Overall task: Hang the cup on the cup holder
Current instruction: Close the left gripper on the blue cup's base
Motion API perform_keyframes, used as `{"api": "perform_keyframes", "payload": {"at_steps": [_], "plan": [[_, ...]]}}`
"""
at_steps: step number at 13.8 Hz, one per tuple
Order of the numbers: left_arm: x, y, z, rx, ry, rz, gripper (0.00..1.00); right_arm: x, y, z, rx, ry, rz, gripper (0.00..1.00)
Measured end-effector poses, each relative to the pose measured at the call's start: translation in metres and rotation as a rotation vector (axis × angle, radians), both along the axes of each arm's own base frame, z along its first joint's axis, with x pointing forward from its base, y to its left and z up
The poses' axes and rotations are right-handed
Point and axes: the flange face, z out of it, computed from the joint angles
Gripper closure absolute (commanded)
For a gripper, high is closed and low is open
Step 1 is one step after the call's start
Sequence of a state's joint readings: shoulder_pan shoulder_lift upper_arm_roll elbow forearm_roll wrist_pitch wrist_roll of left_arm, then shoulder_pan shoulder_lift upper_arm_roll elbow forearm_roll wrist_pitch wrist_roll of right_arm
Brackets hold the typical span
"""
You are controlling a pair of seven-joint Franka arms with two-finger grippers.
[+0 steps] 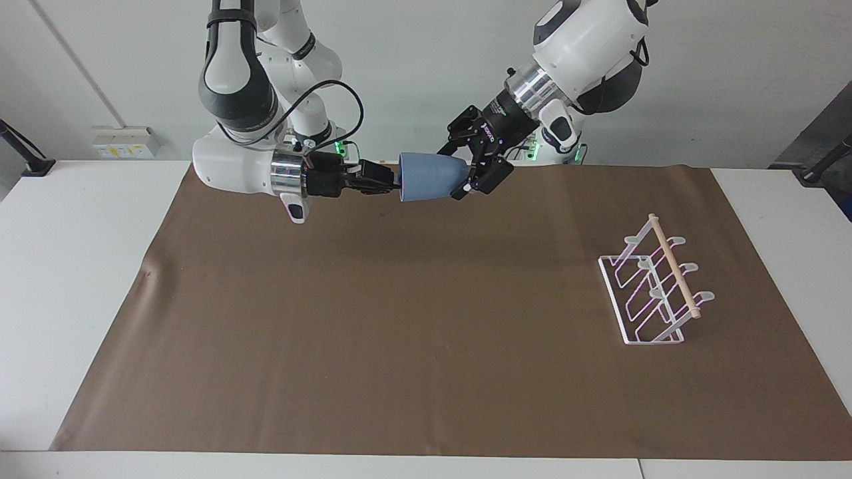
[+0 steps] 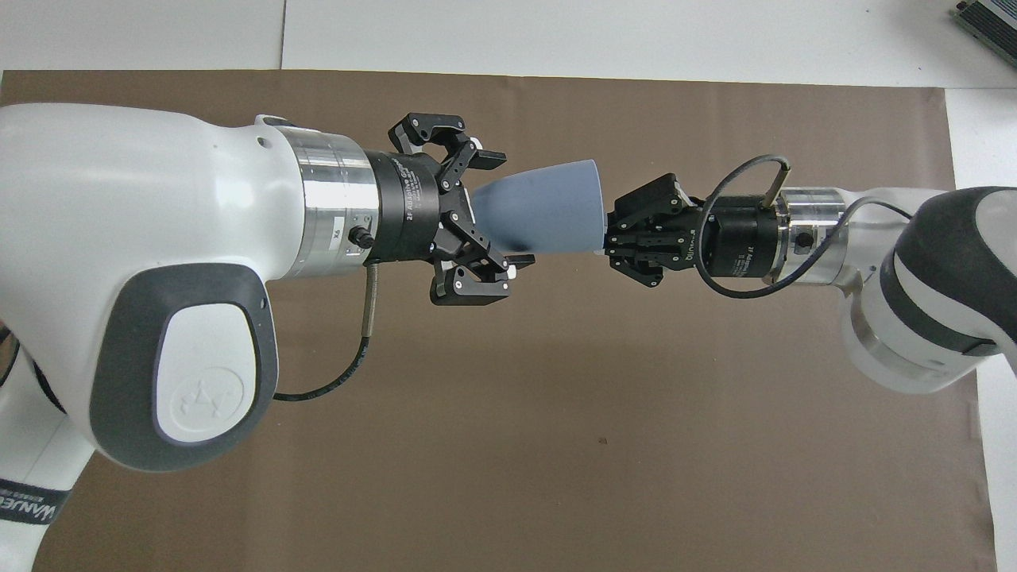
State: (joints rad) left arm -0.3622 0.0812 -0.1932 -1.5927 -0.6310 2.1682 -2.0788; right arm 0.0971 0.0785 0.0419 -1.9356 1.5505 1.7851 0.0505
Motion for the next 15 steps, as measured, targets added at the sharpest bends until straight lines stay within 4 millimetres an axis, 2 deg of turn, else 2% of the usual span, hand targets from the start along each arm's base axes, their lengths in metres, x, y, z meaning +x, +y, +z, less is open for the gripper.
{"api": "perform_keyframes", "payload": {"at_steps": [1,2,7,8,9,10,15], "plan": [[-0.0005,-0.0003,0.0004,0.003,-0.003,-0.003,0.96,0.0008,-0.0018,-0.0006,-0.003,0.0,-0.008,1.0],[-0.0007,-0.0004,0.0004,0.004,-0.005,-0.005,1.0,0.0007,-0.0019,-0.0008,-0.003,0.001,-0.008,1.0],[-0.0008,-0.0005,0.0005,0.006,-0.007,-0.006,1.0,0.0007,-0.0019,-0.001,-0.003,0.002,-0.008,1.0],[-0.0008,-0.0006,0.0005,0.007,-0.007,-0.006,1.0,0.0007,-0.0019,-0.001,-0.003,0.002,-0.008,0.78],[-0.0008,-0.0006,0.0005,0.007,-0.008,-0.006,1.0,0.0007,-0.0019,-0.001,-0.003,0.002,-0.008,0.43],[-0.0008,-0.0006,0.0003,0.007,-0.007,-0.006,1.0,0.0006,-0.0017,-0.0008,-0.003,0.002,-0.007,0.0],[-0.0003,-0.0001,0.0002,0.007,-0.007,-0.004,1.0,-0.0002,-0.0011,0.0014,-0.002,-0.002,-0.006,0.0]]}}
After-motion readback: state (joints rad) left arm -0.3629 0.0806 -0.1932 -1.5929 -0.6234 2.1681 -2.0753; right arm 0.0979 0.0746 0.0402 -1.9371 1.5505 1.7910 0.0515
